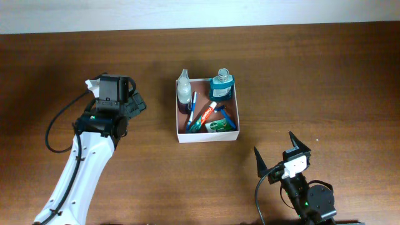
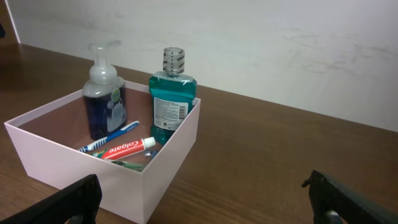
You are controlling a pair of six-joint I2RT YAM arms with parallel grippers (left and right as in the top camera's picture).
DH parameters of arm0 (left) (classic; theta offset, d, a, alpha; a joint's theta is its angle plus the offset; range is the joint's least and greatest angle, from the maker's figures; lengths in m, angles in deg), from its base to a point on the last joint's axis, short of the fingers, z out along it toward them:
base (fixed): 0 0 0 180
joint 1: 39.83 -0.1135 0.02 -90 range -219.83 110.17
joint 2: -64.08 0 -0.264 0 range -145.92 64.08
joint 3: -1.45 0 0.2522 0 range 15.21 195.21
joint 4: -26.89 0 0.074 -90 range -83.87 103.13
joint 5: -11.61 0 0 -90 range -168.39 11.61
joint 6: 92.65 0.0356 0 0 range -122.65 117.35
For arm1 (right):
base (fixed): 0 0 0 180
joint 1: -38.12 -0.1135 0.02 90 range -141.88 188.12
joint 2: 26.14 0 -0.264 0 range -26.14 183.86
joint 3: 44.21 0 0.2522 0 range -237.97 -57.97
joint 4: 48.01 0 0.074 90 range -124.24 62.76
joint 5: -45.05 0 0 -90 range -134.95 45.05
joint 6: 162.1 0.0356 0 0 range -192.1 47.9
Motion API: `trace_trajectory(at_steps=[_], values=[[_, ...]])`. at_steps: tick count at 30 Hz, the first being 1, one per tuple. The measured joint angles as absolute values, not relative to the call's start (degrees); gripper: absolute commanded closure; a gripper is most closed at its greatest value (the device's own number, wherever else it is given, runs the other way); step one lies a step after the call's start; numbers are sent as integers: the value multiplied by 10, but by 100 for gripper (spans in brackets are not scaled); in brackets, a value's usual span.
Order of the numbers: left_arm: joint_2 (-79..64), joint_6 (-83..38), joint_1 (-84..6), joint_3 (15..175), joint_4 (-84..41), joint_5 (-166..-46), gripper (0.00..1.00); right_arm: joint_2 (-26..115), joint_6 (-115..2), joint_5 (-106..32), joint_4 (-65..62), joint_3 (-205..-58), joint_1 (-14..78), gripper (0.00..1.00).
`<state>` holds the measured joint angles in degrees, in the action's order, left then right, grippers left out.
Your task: Pack container
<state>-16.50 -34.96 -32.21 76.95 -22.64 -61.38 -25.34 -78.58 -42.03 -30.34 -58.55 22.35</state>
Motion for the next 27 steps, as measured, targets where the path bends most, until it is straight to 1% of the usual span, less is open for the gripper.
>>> trace_trajectory(at_steps=[19,22,27], values=[[-164,-350,-322,769,-231,-614,1,-253,-786,-420,-303,-585,223,1],[-142,-350,-322,749,-229,-614,1,-253,-785,-420,-303,-585,223,1],[-53,-350,-322,649,-210,-614,1,-252,-785,-420,-303,-585,223,1]])
